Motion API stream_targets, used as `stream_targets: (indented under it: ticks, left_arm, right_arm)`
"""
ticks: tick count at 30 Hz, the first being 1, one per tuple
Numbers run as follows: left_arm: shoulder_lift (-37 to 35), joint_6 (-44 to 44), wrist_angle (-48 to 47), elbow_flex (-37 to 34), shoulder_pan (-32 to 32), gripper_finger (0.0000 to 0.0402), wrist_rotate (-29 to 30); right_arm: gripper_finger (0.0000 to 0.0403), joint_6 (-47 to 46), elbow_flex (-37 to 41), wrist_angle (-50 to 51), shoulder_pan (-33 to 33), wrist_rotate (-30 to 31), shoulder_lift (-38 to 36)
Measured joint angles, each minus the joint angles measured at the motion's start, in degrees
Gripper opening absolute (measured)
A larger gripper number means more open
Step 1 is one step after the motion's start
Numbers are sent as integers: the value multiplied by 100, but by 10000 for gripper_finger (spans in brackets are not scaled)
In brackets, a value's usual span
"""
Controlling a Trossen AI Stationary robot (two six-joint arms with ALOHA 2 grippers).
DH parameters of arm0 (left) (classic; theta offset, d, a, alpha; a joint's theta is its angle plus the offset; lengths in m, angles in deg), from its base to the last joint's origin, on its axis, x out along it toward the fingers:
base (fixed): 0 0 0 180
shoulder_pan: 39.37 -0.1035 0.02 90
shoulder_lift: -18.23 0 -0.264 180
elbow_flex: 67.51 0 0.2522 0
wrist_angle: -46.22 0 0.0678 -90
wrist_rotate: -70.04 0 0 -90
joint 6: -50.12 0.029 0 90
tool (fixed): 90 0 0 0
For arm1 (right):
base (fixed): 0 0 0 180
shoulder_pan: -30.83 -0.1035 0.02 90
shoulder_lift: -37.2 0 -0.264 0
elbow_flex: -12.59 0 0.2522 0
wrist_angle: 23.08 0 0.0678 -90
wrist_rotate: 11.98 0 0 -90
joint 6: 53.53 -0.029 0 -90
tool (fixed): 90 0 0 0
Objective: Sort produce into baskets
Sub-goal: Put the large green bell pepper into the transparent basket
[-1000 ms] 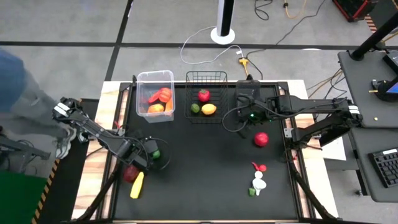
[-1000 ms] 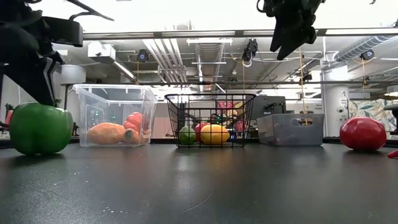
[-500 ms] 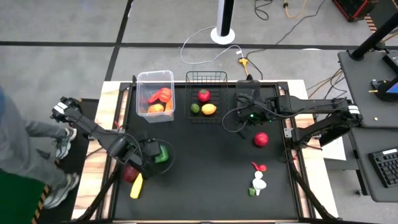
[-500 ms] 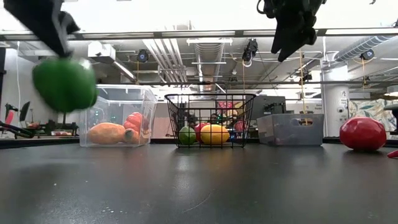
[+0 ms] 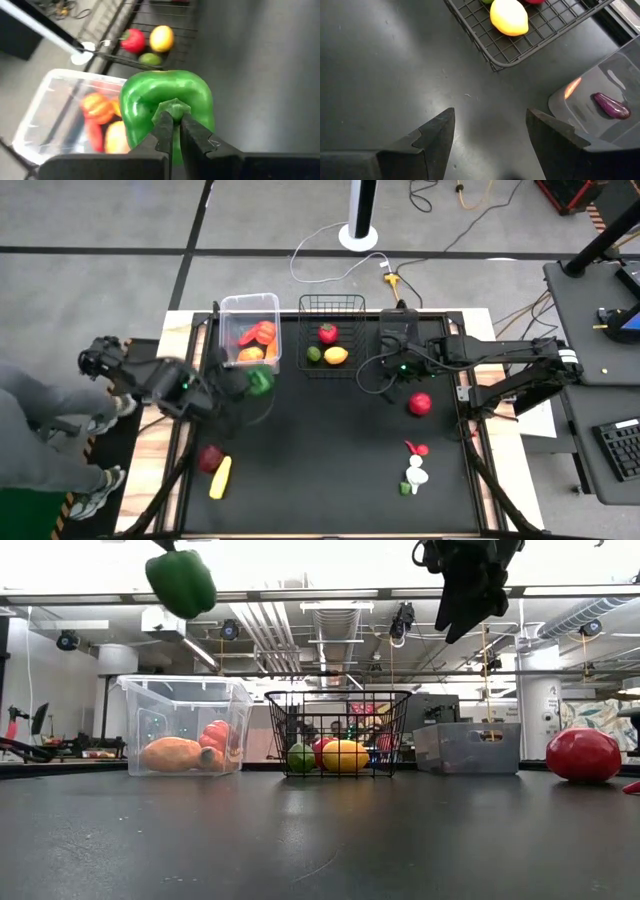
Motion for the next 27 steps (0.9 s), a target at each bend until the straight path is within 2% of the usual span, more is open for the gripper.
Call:
stream_targets:
  ticks: [4,7,12,17,19,23,27]
  left_arm:
    - [0,956,-105,248,-856,0,-81]
    - [0,1819,-99,389,-1688,0,-456]
    - [0,3351,-93,385,-3327,0,-1448]
    - [195,4642,84,360,-4927,0,-3012]
    - [326,5076,90,357,-5442,0,-3364]
    - [716,5739,100,357,-6228,0,-3785]
    - [1144,6221,98,355,-6640,0,-4173]
  right_arm:
    - [235,0,0,-2,0,0,0]
    - [235,-3,0,-2,0,0,0]
    - [235,-4,4,-26,0,0,0]
    - [235,60,60,-164,0,2,0]
    - [235,84,91,-228,0,0,0]
    - [235,98,103,-304,0,1,0]
    - [235,114,103,-306,0,0,0]
